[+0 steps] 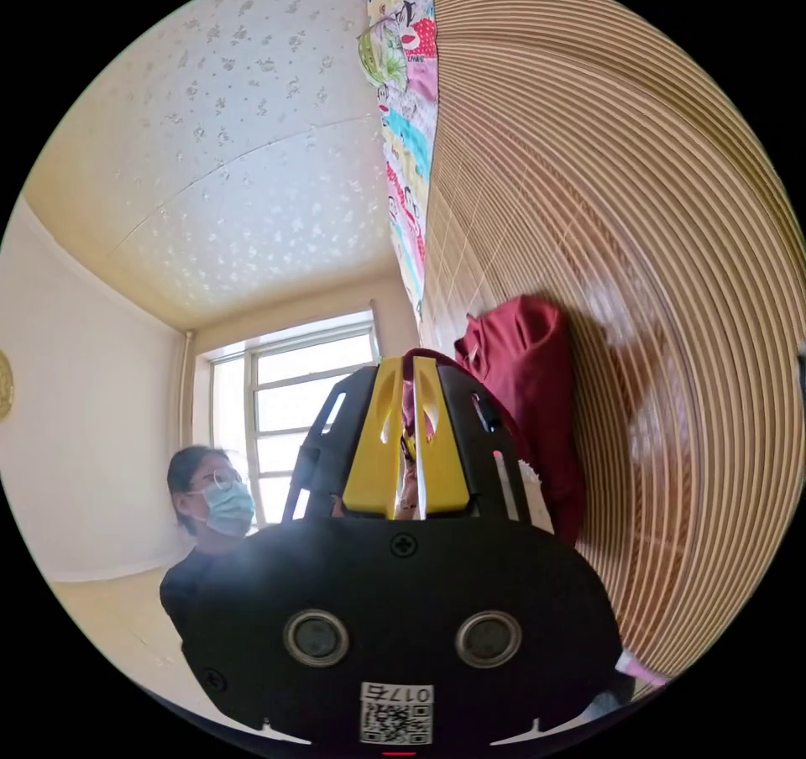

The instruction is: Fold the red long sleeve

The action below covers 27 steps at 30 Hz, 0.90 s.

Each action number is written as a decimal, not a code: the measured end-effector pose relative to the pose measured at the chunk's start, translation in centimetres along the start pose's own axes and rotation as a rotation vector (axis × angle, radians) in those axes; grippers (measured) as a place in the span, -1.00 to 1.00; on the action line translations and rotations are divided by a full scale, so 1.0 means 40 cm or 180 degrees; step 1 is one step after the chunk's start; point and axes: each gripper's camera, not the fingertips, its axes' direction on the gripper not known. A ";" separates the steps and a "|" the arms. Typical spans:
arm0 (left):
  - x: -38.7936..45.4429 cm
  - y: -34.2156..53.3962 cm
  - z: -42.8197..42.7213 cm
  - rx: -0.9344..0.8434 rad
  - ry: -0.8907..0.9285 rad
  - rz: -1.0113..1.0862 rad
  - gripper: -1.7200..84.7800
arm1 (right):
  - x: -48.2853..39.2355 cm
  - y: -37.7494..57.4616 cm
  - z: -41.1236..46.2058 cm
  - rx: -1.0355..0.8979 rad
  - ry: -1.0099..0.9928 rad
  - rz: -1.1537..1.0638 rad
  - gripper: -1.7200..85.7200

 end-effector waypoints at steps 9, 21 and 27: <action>-0.142 -0.036 0.067 0.0273 -0.0845 0.0179 -0.75 | -0.031 -0.080 0.124 0.0218 0.1293 -0.0152 -0.88; -0.335 0.425 0.050 -0.0301 -0.1708 0.0169 -0.56 | -0.155 0.251 0.696 -0.1482 0.2556 -0.1260 -0.88; -0.409 0.447 0.119 -0.0500 -0.1840 0.0196 -0.71 | -0.009 0.387 0.907 -0.1791 0.3264 -0.1930 -0.94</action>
